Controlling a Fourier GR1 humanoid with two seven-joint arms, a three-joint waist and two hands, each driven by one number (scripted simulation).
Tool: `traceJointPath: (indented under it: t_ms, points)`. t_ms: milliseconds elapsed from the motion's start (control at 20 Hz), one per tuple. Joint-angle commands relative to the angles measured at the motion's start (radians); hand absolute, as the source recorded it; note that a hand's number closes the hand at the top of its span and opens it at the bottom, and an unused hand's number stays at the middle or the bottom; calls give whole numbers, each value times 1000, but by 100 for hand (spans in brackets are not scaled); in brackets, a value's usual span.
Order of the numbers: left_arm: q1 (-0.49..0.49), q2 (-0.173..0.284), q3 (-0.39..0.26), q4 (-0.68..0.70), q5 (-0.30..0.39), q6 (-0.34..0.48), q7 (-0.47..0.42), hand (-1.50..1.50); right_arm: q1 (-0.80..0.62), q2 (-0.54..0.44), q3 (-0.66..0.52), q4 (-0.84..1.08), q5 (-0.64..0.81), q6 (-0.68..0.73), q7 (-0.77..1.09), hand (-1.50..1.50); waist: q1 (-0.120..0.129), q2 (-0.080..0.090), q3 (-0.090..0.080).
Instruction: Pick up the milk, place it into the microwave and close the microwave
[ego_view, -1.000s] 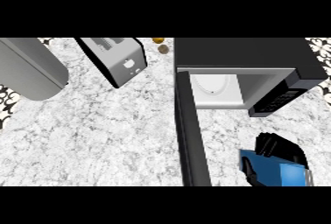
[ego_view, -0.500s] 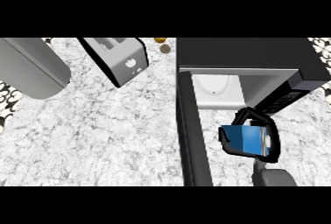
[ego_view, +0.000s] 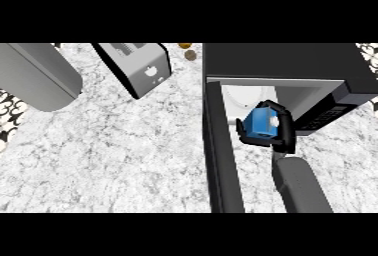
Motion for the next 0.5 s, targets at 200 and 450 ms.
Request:
traceJointPath:
  t_ms: [200, 450]
  points:
    - [-9, 12, 28, 19, 24, -23, -13, -150, -229, -39, -97, 423, 37, -113, -151, 150, 21, 8, 1]
    - [-22, -6, -7, 21, -6, -4, -2, -150, -345, -90, -120, 602, 73, -166, -177, 150, 36, 16, 2]
